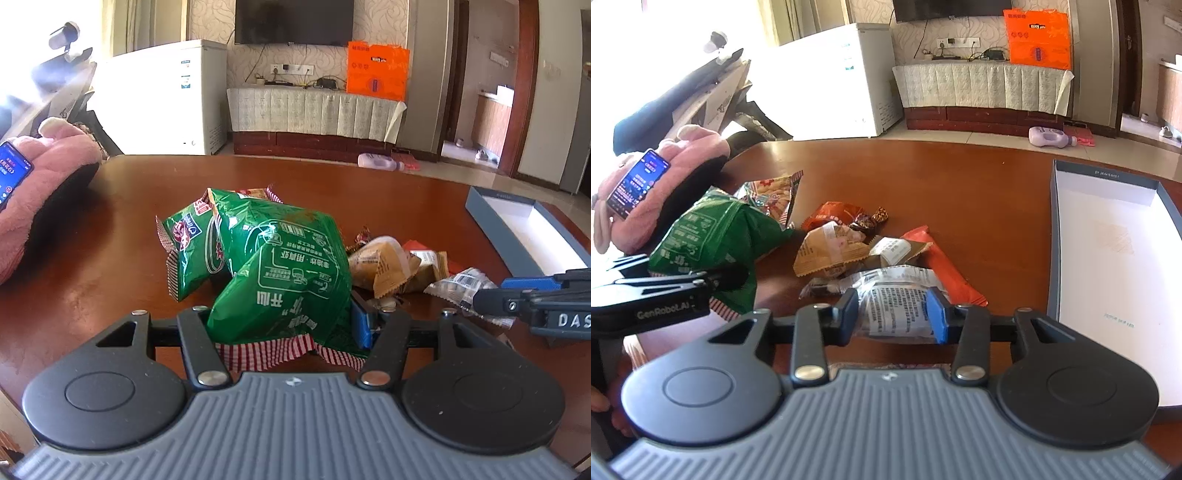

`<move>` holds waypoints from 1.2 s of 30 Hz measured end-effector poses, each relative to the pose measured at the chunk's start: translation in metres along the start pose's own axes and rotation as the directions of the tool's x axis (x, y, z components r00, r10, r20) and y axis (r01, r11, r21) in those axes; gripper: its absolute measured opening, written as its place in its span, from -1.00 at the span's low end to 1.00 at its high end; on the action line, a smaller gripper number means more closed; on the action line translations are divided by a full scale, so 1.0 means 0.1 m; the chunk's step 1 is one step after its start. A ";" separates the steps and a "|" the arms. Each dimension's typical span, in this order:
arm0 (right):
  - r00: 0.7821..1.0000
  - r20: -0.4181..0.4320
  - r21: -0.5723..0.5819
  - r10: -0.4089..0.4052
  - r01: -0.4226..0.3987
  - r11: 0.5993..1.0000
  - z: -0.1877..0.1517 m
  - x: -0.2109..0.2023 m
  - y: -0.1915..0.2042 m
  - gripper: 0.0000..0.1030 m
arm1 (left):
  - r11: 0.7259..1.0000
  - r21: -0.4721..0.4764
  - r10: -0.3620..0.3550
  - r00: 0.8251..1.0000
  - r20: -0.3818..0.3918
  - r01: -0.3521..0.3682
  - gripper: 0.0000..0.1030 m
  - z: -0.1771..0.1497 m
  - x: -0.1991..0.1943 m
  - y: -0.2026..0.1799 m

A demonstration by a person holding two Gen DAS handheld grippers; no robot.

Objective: Organize snacks
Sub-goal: 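Grasp the clear printed packet with the right gripper while the left holds the green bag, then lift the clear packet with the right gripper while the left lifts the green bag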

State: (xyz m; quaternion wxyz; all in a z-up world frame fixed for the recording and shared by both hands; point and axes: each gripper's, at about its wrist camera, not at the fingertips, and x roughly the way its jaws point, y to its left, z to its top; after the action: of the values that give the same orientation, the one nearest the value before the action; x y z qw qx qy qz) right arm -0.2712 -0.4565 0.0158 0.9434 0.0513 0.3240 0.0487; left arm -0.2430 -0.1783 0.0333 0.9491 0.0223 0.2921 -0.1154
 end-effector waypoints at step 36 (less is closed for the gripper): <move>0.999 -0.026 -0.016 0.021 -0.021 1.000 0.08 0.02 -0.05 -0.92 | 0.998 0.051 -0.022 1.000 -0.016 0.023 0.27 -0.05 0.04 -0.06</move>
State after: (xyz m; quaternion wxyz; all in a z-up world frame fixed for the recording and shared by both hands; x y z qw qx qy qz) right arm -0.2645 -0.4617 0.0208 0.9389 0.0466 0.3354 0.0619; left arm -0.2440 -0.1846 0.0277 0.9446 0.0443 0.2967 -0.1334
